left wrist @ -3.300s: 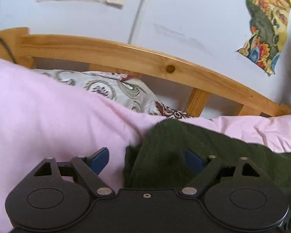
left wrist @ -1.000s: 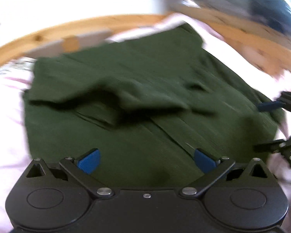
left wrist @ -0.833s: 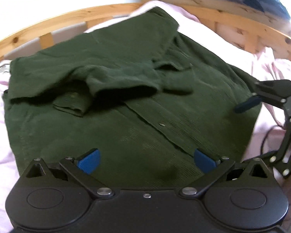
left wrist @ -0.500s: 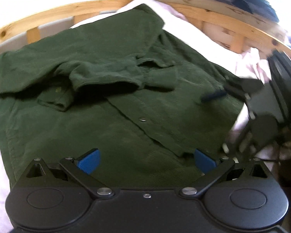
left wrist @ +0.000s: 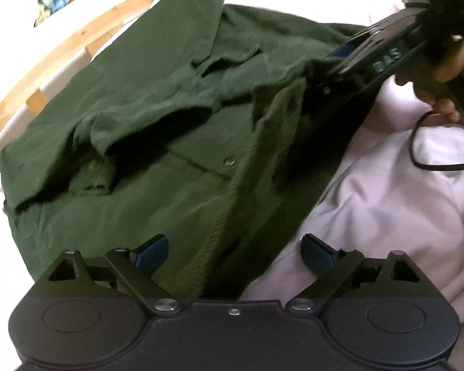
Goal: Fold large clothes
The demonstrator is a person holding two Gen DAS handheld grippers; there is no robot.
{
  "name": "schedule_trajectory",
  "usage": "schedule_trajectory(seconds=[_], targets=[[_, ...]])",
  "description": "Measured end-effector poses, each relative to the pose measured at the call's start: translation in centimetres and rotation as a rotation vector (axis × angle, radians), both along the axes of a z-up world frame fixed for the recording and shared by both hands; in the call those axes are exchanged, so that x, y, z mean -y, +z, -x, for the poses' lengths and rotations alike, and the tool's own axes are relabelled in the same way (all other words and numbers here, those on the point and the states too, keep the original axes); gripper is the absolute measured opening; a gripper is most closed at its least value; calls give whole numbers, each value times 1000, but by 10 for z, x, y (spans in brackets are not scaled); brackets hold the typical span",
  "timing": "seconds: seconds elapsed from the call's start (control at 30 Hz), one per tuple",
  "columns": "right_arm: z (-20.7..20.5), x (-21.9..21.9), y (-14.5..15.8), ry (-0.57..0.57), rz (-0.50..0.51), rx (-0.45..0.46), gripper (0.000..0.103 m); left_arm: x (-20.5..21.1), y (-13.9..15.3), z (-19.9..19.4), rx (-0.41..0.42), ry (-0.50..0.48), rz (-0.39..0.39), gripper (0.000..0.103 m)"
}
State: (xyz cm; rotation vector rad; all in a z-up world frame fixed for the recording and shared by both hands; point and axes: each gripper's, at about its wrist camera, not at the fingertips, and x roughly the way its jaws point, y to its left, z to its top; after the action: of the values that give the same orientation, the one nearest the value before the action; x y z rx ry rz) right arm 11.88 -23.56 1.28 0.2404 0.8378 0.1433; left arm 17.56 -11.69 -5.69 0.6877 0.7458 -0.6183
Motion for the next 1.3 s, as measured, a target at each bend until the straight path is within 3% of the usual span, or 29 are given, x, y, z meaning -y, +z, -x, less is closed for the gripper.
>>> schedule_trajectory(seconds=[0.1, 0.27, 0.37, 0.43, 0.5, 0.53, 0.57, 0.63, 0.77, 0.83, 0.9, 0.93, 0.97, 1.0, 1.17, 1.3], targets=[[1, -2, 2, 1, 14, 4, 103, -6, -1, -6, -27, 31, 13, 95], [3, -1, 3, 11, 19, 9, 103, 6, -10, -7, 34, 35, -50, 93], [5, -4, 6, 32, 38, 12, 103, 14, -12, 1, 60, -13, -68, 74], [9, -7, 10, 66, 62, 19, 103, 19, -12, 10, 124, -58, -104, 43], [15, -11, 15, 127, 74, 34, 103, 19, -10, 15, 167, -82, -118, 29], [20, -14, 19, 176, 72, 48, 103, 15, -6, 15, 166, -80, -97, 21], [25, -16, 23, 231, 70, 65, 103, 12, -3, 14, 157, -75, -75, 20], [36, -24, 31, 341, 86, 113, 103, 3, 7, 10, 138, -53, -23, 8], [41, -42, 29, 362, 211, 140, 102, -6, 26, -11, 55, 19, 92, 7], [34, -46, 20, 333, 273, 101, 90, -6, 33, -23, 11, 49, 135, 6], [27, -49, 10, 304, 354, 48, 57, -7, 39, -31, -21, 73, 167, 6], [25, -51, 7, 282, 414, 40, 48, -7, 40, -33, -29, 83, 181, 6], [24, -50, 6, 263, 455, 42, 32, -6, 42, -34, -31, 95, 193, 6], [24, -47, 8, 236, 465, 49, 27, -7, 44, -36, -31, 104, 203, 6], [25, -12, 27, 33, 390, 113, 25, -11, 43, -29, 6, 97, 196, 8], [29, 12, 34, -70, 380, 127, 25, -17, 29, -9, 67, 87, 111, 26]])
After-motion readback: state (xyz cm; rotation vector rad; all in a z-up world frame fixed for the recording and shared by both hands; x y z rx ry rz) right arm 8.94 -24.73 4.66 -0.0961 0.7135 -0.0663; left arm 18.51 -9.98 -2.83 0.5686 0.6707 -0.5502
